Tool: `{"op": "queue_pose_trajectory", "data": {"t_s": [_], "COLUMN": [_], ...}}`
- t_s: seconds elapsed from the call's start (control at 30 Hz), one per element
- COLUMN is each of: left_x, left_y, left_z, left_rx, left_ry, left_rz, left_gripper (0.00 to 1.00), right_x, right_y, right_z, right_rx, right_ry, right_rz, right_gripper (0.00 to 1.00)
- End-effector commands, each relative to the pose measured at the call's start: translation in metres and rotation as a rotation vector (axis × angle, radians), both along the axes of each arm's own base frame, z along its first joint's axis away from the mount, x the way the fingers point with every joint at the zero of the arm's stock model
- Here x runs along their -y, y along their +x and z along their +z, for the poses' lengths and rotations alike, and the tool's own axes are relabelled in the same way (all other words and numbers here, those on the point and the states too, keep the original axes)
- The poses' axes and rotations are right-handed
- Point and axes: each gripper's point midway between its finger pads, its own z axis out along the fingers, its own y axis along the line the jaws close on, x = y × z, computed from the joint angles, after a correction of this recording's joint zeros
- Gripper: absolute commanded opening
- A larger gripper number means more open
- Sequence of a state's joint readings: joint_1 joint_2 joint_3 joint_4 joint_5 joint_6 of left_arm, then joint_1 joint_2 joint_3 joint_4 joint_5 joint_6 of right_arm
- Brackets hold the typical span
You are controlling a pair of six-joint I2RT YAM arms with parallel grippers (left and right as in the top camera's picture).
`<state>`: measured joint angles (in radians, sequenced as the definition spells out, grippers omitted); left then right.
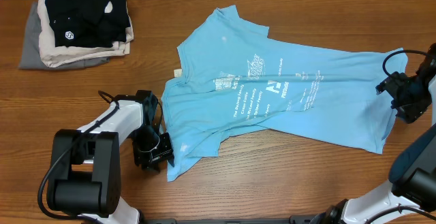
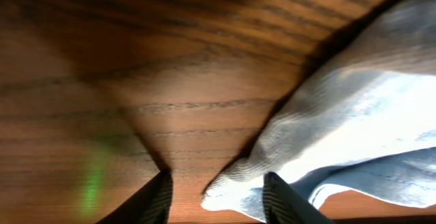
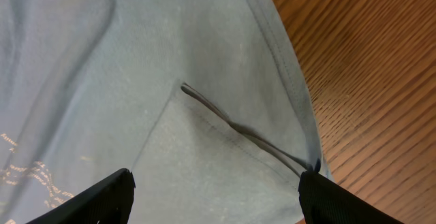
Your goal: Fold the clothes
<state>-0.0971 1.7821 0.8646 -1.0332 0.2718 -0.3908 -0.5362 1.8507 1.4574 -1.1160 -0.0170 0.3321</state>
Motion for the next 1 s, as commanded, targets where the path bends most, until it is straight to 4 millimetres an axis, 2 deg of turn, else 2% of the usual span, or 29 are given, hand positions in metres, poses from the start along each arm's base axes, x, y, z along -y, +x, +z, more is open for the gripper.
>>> {"op": "queue_pose_trajectory", "data": {"t_s": [0.0,0.07,0.1,0.2,0.3,0.37,0.5,0.57,0.73,0.9,0.97], "left_x": [0.001,0.001,0.002,0.003,0.005,0.005,0.005,0.0,-0.02,-0.03,-0.035], "left_y": [-0.002,0.003,0.007,0.021,0.033,0.038,0.051,0.057,0.074,0.106,0.109], "left_z": [-0.031,-0.033,-0.034,-0.038,-0.042,-0.043,-0.046,-0.048,-0.052,-0.052,-0.052], "left_rx": [0.019,0.04,0.059,0.12,0.176,0.2,0.259,0.279,0.345,0.475,0.489], "left_ry": [-0.01,-0.011,-0.013,-0.015,-0.023,-0.016,0.0,0.037,0.162,0.245,0.274], "left_rz": [-0.044,-0.044,-0.044,-0.047,-0.064,-0.077,-0.089,-0.084,-0.082,-0.068,-0.071], "left_gripper": [0.42,0.34,0.34,0.45,0.5,0.59,0.59,0.57,0.57,0.61,0.63], "right_x": [-0.005,-0.006,-0.006,-0.005,-0.005,-0.005,-0.006,-0.007,-0.011,-0.01,-0.01], "right_y": [0.002,0.002,0.002,0.002,0.002,0.002,0.002,0.003,0.006,0.007,0.007], "right_z": [0.001,0.001,0.001,0.001,0.001,0.001,0.001,0.002,0.002,0.002,0.002], "right_rx": [0.02,0.023,0.023,0.024,0.024,0.024,0.024,0.028,0.044,0.05,0.049], "right_ry": [0.027,0.031,0.031,0.03,0.03,0.03,0.032,0.039,0.061,0.058,0.058], "right_rz": [-0.007,-0.007,-0.007,-0.007,-0.007,-0.006,-0.006,-0.005,-0.002,-0.001,-0.001], "right_gripper": [0.8,0.8,0.8,0.8,0.8,0.8,0.8,0.8,0.8,0.8,0.8]}}
